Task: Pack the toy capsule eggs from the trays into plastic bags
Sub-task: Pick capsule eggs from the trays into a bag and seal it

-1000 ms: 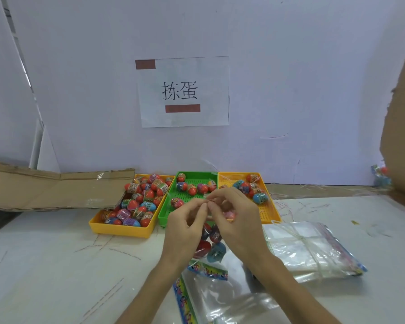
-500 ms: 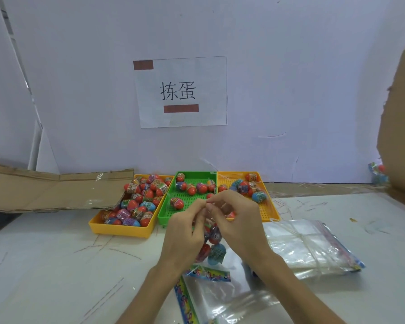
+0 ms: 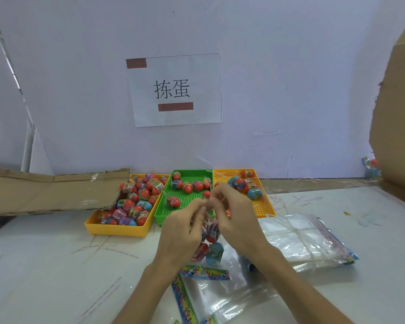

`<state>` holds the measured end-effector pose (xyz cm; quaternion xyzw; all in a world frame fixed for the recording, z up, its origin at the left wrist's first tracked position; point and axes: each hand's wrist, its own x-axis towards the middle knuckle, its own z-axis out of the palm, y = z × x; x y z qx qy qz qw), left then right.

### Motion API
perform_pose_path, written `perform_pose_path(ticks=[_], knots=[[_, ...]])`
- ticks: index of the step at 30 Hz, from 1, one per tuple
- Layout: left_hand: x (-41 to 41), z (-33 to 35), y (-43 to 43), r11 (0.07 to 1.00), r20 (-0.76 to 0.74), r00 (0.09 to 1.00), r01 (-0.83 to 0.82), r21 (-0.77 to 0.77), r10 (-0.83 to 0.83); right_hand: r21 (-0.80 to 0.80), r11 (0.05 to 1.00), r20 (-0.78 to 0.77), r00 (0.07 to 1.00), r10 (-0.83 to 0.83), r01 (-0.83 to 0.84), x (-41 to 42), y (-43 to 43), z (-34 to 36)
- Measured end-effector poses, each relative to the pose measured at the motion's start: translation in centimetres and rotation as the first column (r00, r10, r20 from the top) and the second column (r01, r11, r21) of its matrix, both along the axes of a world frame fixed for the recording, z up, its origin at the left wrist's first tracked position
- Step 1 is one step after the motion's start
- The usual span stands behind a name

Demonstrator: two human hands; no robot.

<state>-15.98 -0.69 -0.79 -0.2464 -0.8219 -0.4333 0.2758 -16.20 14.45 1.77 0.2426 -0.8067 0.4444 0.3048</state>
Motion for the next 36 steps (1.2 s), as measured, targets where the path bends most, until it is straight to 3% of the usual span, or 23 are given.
perform_pose_path(ticks=[6,14,36], knots=[[-0.18,-0.19,0.03,1.0,-0.04,0.999,-0.002,0.006,0.003,0.017,0.998,-0.005,0.998,0.055,-0.055,0.28,0.11,0.41],[-0.12,-0.26,-0.06,1.0,-0.028,1.0,0.002,0.009,-0.002,0.088,0.996,-0.105,0.994,-0.005,0.014,0.1,0.25,0.37],[-0.18,-0.22,0.12,1.0,-0.032,0.999,0.022,0.018,-0.021,0.11,0.994,-0.1,0.995,-0.012,0.023,0.32,0.03,0.04]])
